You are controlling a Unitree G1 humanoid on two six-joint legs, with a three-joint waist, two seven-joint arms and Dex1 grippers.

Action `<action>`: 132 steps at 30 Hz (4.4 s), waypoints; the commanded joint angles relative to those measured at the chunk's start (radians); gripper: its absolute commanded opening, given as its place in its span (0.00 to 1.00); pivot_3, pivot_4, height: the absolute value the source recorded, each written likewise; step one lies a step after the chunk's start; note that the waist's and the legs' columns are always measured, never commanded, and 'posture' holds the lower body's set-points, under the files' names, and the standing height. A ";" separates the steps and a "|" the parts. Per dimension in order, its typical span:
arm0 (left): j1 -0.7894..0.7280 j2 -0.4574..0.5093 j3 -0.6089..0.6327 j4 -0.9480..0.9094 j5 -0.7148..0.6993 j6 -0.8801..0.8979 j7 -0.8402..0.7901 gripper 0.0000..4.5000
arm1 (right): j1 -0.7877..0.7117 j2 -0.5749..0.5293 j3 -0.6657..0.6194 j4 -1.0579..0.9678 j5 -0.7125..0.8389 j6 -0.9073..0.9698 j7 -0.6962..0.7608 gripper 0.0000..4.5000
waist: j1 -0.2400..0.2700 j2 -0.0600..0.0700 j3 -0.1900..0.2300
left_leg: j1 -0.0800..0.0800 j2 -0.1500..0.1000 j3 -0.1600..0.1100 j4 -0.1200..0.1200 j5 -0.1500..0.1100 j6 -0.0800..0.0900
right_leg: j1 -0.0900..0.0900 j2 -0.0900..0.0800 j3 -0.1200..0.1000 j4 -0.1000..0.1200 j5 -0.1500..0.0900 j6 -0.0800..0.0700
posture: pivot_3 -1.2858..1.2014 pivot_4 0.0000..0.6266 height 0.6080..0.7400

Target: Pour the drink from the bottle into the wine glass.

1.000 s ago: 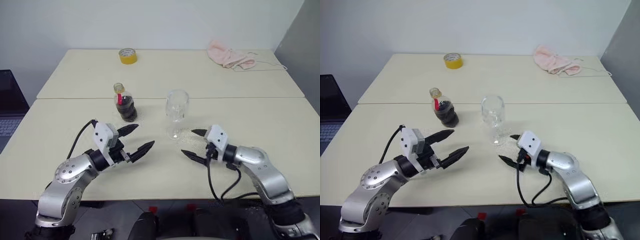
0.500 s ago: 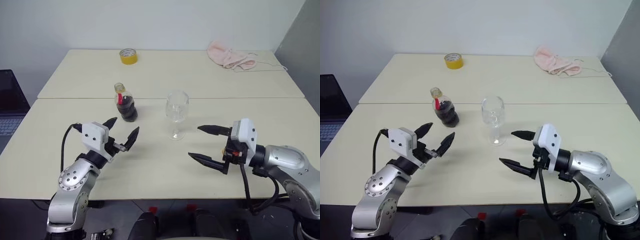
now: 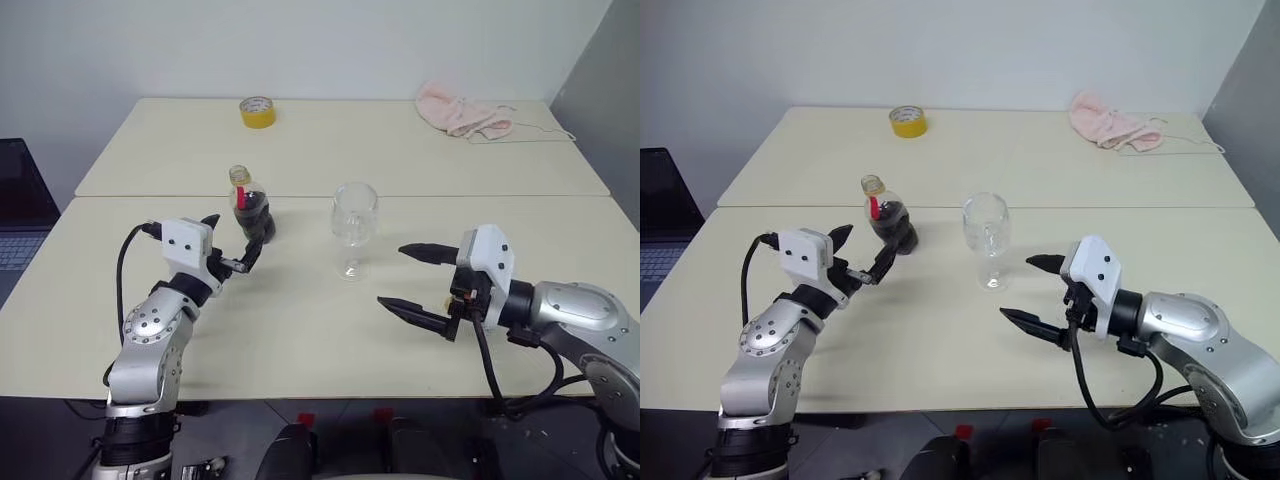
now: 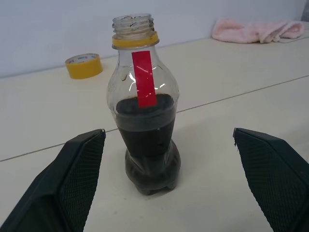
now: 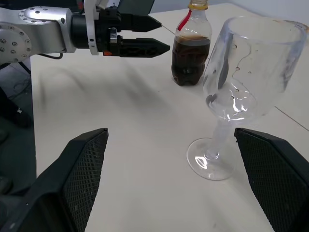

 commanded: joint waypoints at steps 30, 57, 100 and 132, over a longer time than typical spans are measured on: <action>-0.363 -0.062 -0.053 0.656 0.108 -0.259 -0.026 1.00 | -0.090 0.018 0.035 -0.021 0.015 -0.020 -0.037 1.00 | 0.000 0.000 0.000 | -0.001 -0.001 -0.001 0.001 0.000 0.000 | -0.001 0.000 -0.001 0.000 0.000 0.000 | 0.52 0.24 1.00; -0.482 -0.044 -0.107 0.604 0.130 -0.225 -0.079 0.20 | -0.081 0.021 0.013 -0.026 -0.017 -0.080 -0.051 1.00 | -0.003 -0.001 0.000 | -0.004 -0.002 -0.002 0.002 0.000 0.000 | -0.003 -0.001 -0.002 0.001 0.000 0.000 | 0.52 0.24 1.00; -0.845 0.066 -0.342 0.947 0.510 -0.852 -0.094 0.19 | -0.291 0.112 0.107 0.086 -0.072 0.048 -0.238 1.00 | -0.007 -0.001 0.000 | -0.006 -0.003 -0.001 0.002 0.000 0.000 | -0.006 -0.001 -0.002 0.003 0.000 0.000 | 0.52 0.24 1.00; -0.936 0.175 -0.432 1.090 0.760 -1.114 0.115 0.18 | -0.315 0.175 0.146 0.110 -0.164 0.053 -0.248 1.00 | -0.027 -0.001 0.000 | -0.009 -0.004 0.000 0.003 0.000 0.000 | -0.015 -0.001 0.000 0.014 0.000 0.000 | 0.52 0.24 1.00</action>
